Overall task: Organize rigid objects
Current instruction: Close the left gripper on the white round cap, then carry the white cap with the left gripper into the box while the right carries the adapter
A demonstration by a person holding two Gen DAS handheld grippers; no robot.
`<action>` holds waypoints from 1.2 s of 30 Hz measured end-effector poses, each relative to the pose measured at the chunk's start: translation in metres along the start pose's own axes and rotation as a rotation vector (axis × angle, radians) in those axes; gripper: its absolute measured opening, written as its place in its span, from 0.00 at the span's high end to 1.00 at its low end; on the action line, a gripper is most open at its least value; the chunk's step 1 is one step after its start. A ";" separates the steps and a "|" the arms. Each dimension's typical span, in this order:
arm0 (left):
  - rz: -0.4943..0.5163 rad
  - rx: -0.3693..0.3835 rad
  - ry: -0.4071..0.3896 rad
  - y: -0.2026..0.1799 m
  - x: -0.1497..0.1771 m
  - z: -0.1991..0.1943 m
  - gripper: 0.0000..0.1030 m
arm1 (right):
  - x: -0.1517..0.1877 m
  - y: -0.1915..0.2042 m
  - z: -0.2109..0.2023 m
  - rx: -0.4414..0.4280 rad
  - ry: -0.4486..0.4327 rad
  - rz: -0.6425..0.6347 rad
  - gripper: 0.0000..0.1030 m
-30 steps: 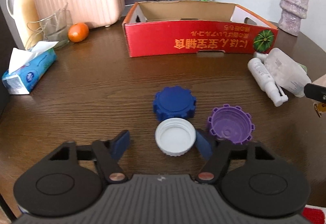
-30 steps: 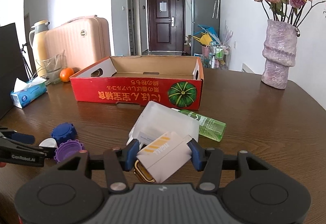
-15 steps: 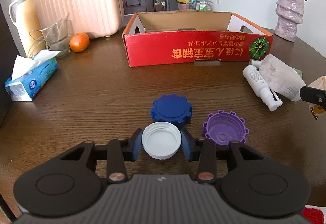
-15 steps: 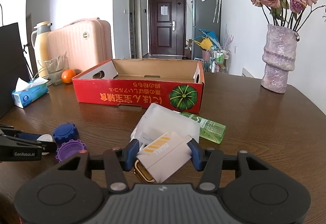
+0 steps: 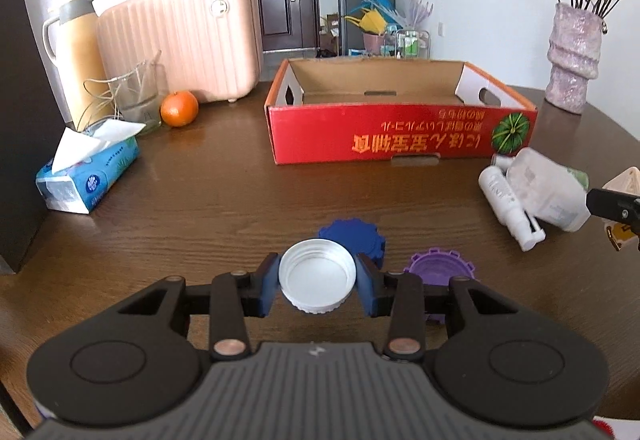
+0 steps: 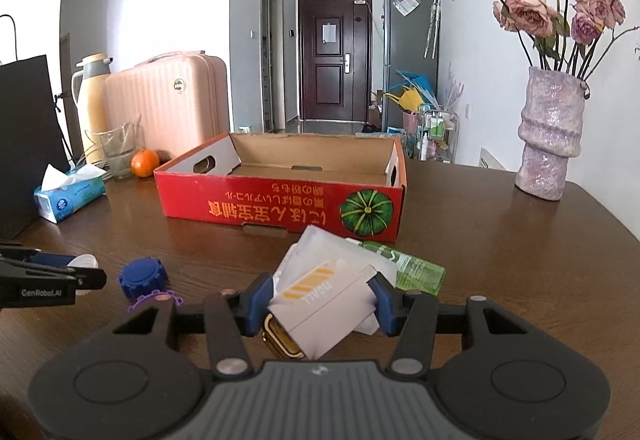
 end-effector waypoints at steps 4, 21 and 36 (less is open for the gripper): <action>-0.003 0.006 -0.028 0.001 -0.008 -0.008 0.60 | -0.007 0.002 -0.005 0.003 -0.013 -0.015 0.50; 0.002 0.030 -0.141 -0.013 -0.054 -0.028 0.60 | -0.049 0.011 -0.005 -0.003 -0.070 -0.064 0.50; -0.038 0.034 -0.198 -0.017 -0.099 -0.016 0.60 | -0.084 0.017 0.022 -0.041 -0.107 -0.062 0.50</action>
Point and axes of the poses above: each gripper's, at about its wrist camera, not at the fingertips, and z roughly the way its jaws point, y to its left, x to its underside, the point moved 7 cm from there along z, roughly the way its jaws point, and after that the axes turned 1 degree about -y, right-handed, at the moved point
